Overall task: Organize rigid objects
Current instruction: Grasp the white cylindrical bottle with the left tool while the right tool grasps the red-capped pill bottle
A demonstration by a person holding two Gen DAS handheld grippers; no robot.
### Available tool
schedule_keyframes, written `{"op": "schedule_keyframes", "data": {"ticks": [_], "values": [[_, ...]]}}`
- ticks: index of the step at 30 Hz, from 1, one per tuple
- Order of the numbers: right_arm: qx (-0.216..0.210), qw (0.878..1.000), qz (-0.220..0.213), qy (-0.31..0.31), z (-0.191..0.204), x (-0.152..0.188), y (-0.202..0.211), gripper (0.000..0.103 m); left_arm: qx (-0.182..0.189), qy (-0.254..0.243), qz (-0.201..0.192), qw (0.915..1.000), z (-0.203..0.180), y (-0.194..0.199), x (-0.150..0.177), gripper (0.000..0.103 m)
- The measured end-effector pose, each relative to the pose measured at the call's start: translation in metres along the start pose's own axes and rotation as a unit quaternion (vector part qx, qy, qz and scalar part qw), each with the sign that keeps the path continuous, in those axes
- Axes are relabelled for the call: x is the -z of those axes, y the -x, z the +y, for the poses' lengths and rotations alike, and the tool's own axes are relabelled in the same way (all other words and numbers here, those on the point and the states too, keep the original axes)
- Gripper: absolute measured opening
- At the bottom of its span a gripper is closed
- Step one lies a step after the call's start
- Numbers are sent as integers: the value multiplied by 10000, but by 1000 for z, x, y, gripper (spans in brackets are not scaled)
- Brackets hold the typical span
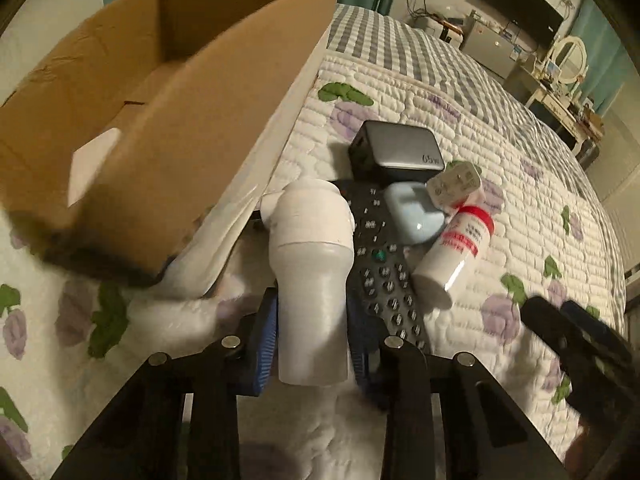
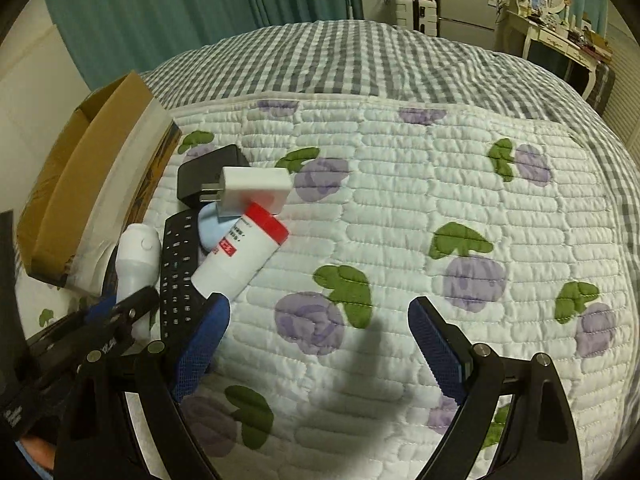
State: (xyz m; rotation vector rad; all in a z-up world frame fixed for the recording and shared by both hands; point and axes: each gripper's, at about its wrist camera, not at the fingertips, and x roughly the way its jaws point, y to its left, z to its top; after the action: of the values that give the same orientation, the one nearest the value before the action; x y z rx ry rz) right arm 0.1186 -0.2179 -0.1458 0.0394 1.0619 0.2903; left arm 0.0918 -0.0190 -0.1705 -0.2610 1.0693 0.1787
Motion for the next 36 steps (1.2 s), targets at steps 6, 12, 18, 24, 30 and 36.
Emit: {"op": "schedule_keyframes", "data": {"ticks": [6,12,18,24,30,36], "values": [[-66,9999,47,75,16,-12,-14,91,-306,-324,-108,9989,-4,19,17,32],[-221,9993,295,-47,33,-23,-43,81,-375,-207,-128,9990,-4,21,22,32],[-303,9982,459,-247,36,-32,-70,78,-367,-116,-133,9992,-4,19,22,32],[-66,9977,576,347,49,-29,-69,45,-393,-153,-94,9991,-5,19,22,32],[107,9967,443,671,39,-4,-28,37,-245,-128,-17,9996,-8,31,28,32],[219,9981,275,499,22,13,27,37,92,-258,-83,9996,-22,65,30,32]]}}
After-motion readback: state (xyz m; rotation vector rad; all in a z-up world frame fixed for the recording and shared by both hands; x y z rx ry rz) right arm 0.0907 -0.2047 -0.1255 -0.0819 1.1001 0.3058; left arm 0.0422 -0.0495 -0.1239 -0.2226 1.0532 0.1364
